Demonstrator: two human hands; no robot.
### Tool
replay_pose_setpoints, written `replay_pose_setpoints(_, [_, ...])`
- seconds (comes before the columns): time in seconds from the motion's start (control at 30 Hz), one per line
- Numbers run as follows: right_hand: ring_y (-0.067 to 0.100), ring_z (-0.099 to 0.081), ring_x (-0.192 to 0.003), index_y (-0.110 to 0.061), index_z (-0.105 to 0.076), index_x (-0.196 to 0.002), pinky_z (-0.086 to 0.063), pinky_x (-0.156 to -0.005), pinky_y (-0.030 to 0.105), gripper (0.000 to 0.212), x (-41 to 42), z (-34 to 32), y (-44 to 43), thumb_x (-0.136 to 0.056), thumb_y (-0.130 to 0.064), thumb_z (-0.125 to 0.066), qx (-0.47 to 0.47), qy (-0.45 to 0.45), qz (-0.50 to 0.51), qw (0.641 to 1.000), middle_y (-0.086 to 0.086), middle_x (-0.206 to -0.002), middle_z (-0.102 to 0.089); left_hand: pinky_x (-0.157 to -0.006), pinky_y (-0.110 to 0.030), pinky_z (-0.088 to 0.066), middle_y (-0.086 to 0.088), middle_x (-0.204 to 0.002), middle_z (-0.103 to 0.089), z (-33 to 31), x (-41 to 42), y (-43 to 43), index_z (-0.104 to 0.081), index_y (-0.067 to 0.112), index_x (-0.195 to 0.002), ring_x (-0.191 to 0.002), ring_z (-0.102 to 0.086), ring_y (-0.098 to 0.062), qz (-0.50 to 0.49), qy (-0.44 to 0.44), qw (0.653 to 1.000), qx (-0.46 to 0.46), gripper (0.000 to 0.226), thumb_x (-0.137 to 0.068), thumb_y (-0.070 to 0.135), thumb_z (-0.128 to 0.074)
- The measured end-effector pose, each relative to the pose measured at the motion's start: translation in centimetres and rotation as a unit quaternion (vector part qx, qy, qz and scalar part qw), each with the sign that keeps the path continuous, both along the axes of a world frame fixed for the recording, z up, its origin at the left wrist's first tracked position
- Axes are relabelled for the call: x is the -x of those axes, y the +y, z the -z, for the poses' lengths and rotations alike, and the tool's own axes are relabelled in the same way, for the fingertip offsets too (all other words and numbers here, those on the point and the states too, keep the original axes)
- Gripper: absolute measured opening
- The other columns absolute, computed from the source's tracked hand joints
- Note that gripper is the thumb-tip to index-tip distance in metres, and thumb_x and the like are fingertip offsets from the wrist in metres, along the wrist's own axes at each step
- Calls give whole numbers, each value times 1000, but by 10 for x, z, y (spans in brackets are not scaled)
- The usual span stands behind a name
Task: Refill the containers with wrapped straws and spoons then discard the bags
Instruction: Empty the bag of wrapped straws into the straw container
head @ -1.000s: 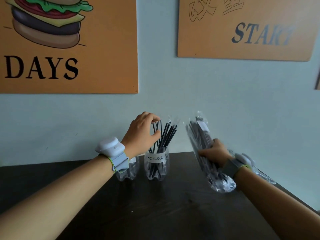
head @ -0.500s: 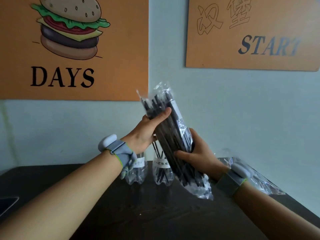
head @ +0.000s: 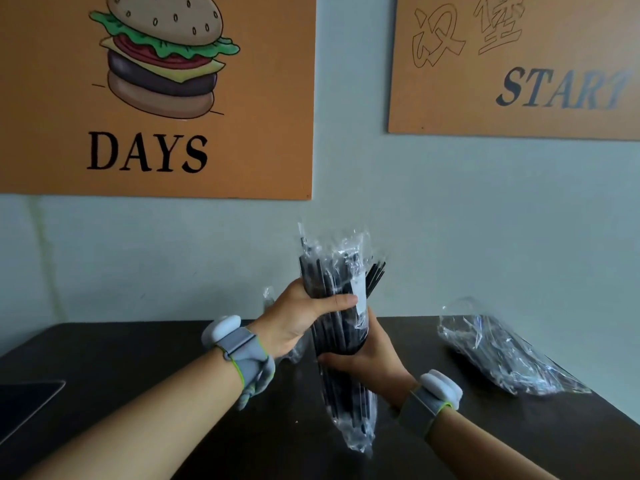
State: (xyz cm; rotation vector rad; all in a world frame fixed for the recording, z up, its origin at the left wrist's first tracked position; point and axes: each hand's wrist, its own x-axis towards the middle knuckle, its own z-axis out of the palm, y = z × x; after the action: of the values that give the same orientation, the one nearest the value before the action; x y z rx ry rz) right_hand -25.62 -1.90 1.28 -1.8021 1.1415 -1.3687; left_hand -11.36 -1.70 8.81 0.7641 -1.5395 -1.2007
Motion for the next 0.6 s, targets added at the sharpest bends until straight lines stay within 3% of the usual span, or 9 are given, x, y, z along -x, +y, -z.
replay_pose_setpoints(0.1, [4, -64, -100, -33, -49, -115, -52, -86, 25, 73, 2, 10, -3, -54, -13, -84, 1, 18, 24, 1000, -8, -106, -67, -69, -15, -53, 2, -80, -74, -7, -7, 0, -71, 15, -83, -78, -71, -8, 11, -5, 1000, 5, 6, -79, 11, -70])
replay_pose_setpoints(0.13, [3, -63, -99, -37, -48, -111, -51, -85, 24, 70, 2, 13, -3, -54, -13, -82, 1, 26, 27, 999, -10, -104, -67, -69, -16, -50, 4, -79, -71, -12, -10, 2, -67, 16, -80, -70, -69, -1, 4, 3, 1000, 5, 6, -77, 15, -72])
replay_pose_setpoints(0.17, [2, -62, -98, -40, -47, -108, -50, -84, 23, 69, 3, 16, -3, -54, -13, -81, -1, 34, 29, 999, -11, -103, -66, -72, -19, -47, 4, -84, -69, -16, -12, 2, -64, 15, -88, -69, -68, 3, -8, 16, 1000, 4, 21, -72, 23, -74])
replay_pose_setpoints(0.23, [4, -62, -98, -42, -45, -106, -50, -83, 22, 69, 3, 21, -3, -55, -13, -80, -3, 42, 31, 999, -12, -103, -66, -87, -23, -43, 1, -99, -69, -18, -17, -3, -59, 17, -109, -83, -68, 0, -35, 21, 999, -4, 54, -62, 36, -76])
replay_pose_setpoints(0.3, [5, -62, -98, -38, -45, -110, -50, -83, 22, 70, 1, 24, -1, -54, -16, -80, -5, 48, 31, 998, -13, -102, -65, -97, -27, -41, -2, -105, -70, -19, -18, -4, -58, 18, -114, -96, -66, -9, -57, 6, 998, -5, 52, -68, 34, -76])
replay_pose_setpoints(0.43, [4, -63, -101, -32, -42, -120, -51, -88, 25, 82, -4, 26, 0, -51, -30, -86, -8, 52, 23, 998, -12, -107, -65, -97, -30, -45, 1, -100, -69, -16, -16, -7, -60, 16, -111, -99, -66, -18, -113, -9, 993, 25, 39, -77, 26, -74])
replay_pose_setpoints(0.57, [2, -63, -101, -36, -40, -121, -51, -89, 24, 87, -4, 28, 1, -48, -36, -88, -10, 54, 32, 998, -13, -107, -66, -102, -28, -38, 7, -126, -55, -13, -8, -7, -49, 26, -126, -119, -51, -13, -106, -75, 991, 28, 79, -58, 50, -82])
replay_pose_setpoints(0.6, [0, -63, -100, -36, -41, -121, -51, -88, 23, 87, -3, 28, 1, -48, -36, -87, -13, 54, 33, 998, -14, -106, -66, -100, -27, -35, 8, -127, -52, -12, -6, -7, -48, 27, -127, -118, -48, -11, -114, -97, 988, 35, 80, -58, 50, -82])
